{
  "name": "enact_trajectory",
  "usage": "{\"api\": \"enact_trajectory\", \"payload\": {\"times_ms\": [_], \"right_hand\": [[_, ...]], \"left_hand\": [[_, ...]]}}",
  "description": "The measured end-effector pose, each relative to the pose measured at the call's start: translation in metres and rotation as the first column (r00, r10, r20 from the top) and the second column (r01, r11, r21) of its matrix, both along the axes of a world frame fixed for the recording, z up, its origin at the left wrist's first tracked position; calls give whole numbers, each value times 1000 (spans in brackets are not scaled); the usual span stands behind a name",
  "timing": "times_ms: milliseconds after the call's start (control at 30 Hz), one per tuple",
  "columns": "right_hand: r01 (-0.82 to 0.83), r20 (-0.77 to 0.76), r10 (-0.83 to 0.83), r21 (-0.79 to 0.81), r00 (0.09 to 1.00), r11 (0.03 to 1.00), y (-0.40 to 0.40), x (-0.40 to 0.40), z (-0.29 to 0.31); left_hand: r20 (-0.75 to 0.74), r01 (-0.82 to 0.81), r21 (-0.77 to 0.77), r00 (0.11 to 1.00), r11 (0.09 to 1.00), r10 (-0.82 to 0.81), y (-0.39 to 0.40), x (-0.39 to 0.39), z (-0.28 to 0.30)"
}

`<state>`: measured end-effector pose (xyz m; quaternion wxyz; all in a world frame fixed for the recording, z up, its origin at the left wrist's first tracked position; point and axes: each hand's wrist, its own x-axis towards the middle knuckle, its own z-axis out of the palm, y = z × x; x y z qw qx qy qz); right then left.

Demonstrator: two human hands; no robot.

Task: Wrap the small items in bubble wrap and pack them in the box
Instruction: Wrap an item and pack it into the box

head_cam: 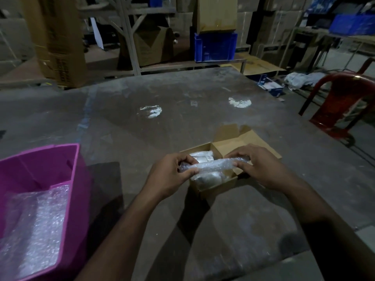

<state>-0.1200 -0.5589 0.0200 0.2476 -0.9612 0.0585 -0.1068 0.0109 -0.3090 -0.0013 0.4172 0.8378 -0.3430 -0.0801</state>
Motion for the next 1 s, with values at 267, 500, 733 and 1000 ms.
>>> {"api": "enact_trajectory", "payload": {"times_ms": [267, 500, 733, 1000], "right_hand": [[-66, -153, 52, -94, 987, 993, -22, 20, -29], [-155, -185, 133, -113, 974, 981, -18, 22, -35], [-122, -45, 127, 111, 991, 986, -20, 19, -39], [-193, -103, 215, 191, 971, 962, -20, 19, -39]], "left_hand": [[102, -195, 74, 977, 978, 187, -27, -24, -35], [152, -204, 149, 972, 968, 181, -32, -26, -51], [-201, -200, 9, 959, 980, 197, -25, -12, -46], [-520, -194, -191, 851, 962, 68, -29, -10, -29]]}}
